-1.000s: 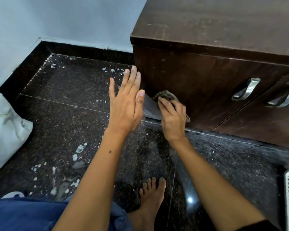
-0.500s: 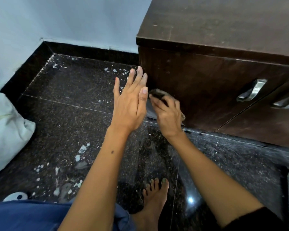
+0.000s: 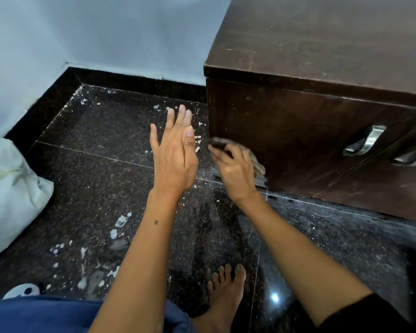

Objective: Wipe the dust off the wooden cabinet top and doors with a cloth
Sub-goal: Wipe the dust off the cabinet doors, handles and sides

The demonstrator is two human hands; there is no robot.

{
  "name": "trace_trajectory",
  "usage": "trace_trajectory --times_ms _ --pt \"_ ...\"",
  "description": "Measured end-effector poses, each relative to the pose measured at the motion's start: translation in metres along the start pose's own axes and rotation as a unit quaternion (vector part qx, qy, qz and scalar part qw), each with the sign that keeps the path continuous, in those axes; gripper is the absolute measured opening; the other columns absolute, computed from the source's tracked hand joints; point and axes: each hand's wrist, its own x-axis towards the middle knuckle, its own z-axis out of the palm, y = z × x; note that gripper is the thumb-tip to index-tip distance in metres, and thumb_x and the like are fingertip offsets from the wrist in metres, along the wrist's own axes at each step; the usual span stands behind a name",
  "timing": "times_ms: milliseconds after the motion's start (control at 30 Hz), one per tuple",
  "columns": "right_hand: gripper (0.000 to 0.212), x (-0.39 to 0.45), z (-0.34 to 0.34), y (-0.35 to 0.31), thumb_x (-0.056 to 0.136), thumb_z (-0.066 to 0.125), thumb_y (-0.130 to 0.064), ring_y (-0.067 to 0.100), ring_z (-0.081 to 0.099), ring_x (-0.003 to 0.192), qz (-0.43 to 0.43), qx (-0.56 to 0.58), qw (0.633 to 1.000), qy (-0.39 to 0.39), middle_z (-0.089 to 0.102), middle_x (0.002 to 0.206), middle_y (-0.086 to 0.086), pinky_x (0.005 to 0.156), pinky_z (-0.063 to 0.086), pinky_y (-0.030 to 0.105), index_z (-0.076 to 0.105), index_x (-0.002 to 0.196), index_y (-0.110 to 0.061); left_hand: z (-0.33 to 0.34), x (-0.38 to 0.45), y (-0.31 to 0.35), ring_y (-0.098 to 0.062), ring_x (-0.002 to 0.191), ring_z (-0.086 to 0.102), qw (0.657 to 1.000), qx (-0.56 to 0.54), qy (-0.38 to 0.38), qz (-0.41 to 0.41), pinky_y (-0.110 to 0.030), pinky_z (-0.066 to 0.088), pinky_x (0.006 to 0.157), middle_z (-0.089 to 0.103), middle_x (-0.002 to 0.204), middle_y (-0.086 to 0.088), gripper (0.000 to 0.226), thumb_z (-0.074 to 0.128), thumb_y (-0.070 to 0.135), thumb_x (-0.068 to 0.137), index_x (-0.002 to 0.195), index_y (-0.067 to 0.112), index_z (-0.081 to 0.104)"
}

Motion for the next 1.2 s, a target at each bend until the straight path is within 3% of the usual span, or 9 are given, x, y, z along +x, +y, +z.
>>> trace_trajectory --times_ms 133,233,367,533,700,833,933,1033,1200 --pt "0.03 -0.021 0.015 0.004 0.092 0.049 -0.016 0.016 0.043 0.112 -0.001 -0.026 0.965 -0.26 0.057 0.129 -0.008 0.09 0.029 0.027 0.063 0.119 -0.016 -0.002 -0.001 0.001 -0.008 0.144 0.011 1.0 -0.013 0.016 -0.005 -0.038 -0.005 0.117 0.029 0.153 0.004 0.056 0.009 0.035 0.098 0.143 0.015 0.035" --pt "0.021 -0.013 0.006 -0.003 0.073 0.074 -0.007 0.017 0.057 0.09 0.03 0.017 0.997 -0.065 0.071 0.104 0.0 0.074 0.043 0.026 0.075 0.093 -0.009 -0.004 -0.004 -0.001 -0.008 0.144 0.013 1.0 -0.015 0.023 -0.012 -0.039 -0.005 0.117 0.03 0.152 0.004 0.056 0.01 0.035 0.098 0.143 0.015 0.037" --pt "0.023 0.007 0.002 -0.006 0.086 0.055 -0.011 0.021 0.066 0.083 -0.013 0.038 0.997 0.065 0.071 0.108 -0.002 0.071 0.037 0.027 0.075 0.098 -0.008 0.0 -0.007 -0.003 -0.009 0.144 0.013 1.0 -0.008 0.009 -0.021 -0.041 -0.004 0.118 0.029 0.153 0.002 0.055 0.01 0.034 0.098 0.143 0.014 0.036" --pt "0.035 -0.007 0.023 -0.006 0.085 0.046 -0.022 0.008 0.059 0.111 -0.08 -0.083 0.979 -0.169 0.063 0.122 -0.017 0.09 0.035 0.023 0.072 0.109 -0.024 0.008 -0.003 0.004 -0.01 0.144 0.014 1.0 -0.005 -0.004 0.001 -0.039 -0.005 0.117 0.03 0.152 0.003 0.06 0.005 0.039 0.097 0.143 0.015 0.036" --pt "0.031 -0.054 0.054 0.02 0.093 0.043 -0.018 0.023 0.031 0.13 -0.11 -0.108 0.901 -0.406 0.05 0.137 0.001 0.103 0.026 0.036 0.067 0.113 -0.014 0.012 -0.007 0.01 -0.011 0.144 0.015 0.999 0.017 -0.027 0.035 -0.039 -0.007 0.117 0.032 0.151 0.003 0.062 0.005 0.04 0.096 0.143 0.014 0.037" --pt "0.03 -0.074 0.05 0.036 0.087 0.046 -0.022 0.021 0.046 0.121 -0.114 -0.16 0.882 -0.429 0.062 0.122 -0.002 0.095 0.037 0.032 0.074 0.099 -0.018 0.017 -0.009 0.014 -0.011 0.144 0.015 0.998 0.014 -0.031 0.051 -0.043 -0.004 0.118 0.032 0.152 0.002 0.061 0.007 0.039 0.097 0.143 0.013 0.037" --pt "0.018 -0.057 0.044 0.026 0.073 0.065 -0.033 0.01 0.062 0.097 -0.147 -0.154 0.917 -0.337 0.07 0.101 -0.011 0.079 0.046 0.022 0.078 0.079 -0.023 0.022 -0.011 0.014 -0.011 0.145 0.013 0.998 0.026 -0.027 0.055 -0.044 -0.003 0.118 0.03 0.153 0.001 0.06 0.007 0.038 0.097 0.144 0.013 0.035" --pt "0.03 -0.036 0.049 0.009 0.084 0.058 -0.03 0.014 0.054 0.117 -0.17 -0.105 0.946 -0.255 0.064 0.12 -0.006 0.093 0.043 0.025 0.072 0.107 -0.018 0.026 -0.011 0.014 -0.012 0.145 0.012 0.998 0.029 -0.024 0.052 -0.044 -0.003 0.118 0.028 0.153 0.0 0.06 0.007 0.038 0.097 0.144 0.012 0.034" --pt "0.041 -0.028 0.072 -0.007 0.1 0.027 -0.016 0.025 0.022 0.137 -0.178 -0.119 0.911 -0.352 0.043 0.142 0.006 0.109 0.025 0.036 0.049 0.134 -0.008 0.029 -0.01 0.016 -0.011 0.145 0.013 0.998 0.027 -0.016 0.047 -0.045 -0.001 0.118 0.029 0.153 -0.001 0.06 0.007 0.037 0.097 0.144 0.011 0.034"
